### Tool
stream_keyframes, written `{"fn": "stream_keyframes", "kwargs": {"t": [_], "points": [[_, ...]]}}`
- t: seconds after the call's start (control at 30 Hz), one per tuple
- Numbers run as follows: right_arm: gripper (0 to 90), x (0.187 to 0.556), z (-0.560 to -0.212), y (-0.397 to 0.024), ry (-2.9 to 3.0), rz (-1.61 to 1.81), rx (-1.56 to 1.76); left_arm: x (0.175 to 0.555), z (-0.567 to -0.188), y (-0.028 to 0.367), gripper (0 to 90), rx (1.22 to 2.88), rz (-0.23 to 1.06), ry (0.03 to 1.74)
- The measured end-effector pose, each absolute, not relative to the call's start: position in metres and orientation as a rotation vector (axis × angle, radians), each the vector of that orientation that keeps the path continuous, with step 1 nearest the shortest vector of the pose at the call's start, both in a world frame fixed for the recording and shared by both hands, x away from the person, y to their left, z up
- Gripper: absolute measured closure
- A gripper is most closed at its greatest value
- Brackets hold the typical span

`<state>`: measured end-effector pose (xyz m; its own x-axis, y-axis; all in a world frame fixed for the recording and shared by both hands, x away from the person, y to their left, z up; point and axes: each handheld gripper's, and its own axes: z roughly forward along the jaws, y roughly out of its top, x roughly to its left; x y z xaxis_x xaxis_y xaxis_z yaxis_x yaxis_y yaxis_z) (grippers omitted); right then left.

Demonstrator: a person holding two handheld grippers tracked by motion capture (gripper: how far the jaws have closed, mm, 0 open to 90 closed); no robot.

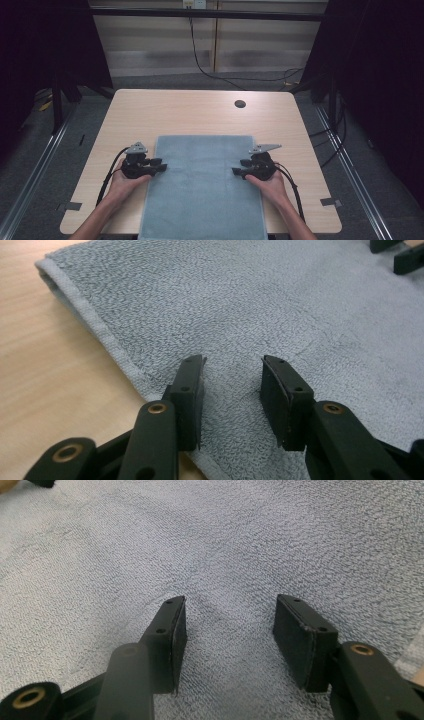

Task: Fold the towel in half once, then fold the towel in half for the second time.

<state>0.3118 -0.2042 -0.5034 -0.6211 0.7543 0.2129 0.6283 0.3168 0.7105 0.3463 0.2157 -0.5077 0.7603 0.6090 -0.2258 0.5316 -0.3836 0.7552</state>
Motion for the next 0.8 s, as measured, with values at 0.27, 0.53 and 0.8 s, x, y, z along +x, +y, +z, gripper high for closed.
{"fn": "stream_keyframes", "kwargs": {"t": [0.27,0.53,0.8], "points": [[52.5,0.287,-0.502,-0.21,2.44,1.191,1.276,0.319,-0.508,0.218,61.3,2.049,0.072,0.85],[52.4,0.261,-0.499,-0.209,2.461,1.18,1.276,0.294,-0.505,0.217,60.7,2.089,0.07,0.816],[51.8,0.244,-0.498,-0.21,2.491,1.208,1.291,0.276,-0.503,0.218,53.9,2.107,0.059,0.788]]}}
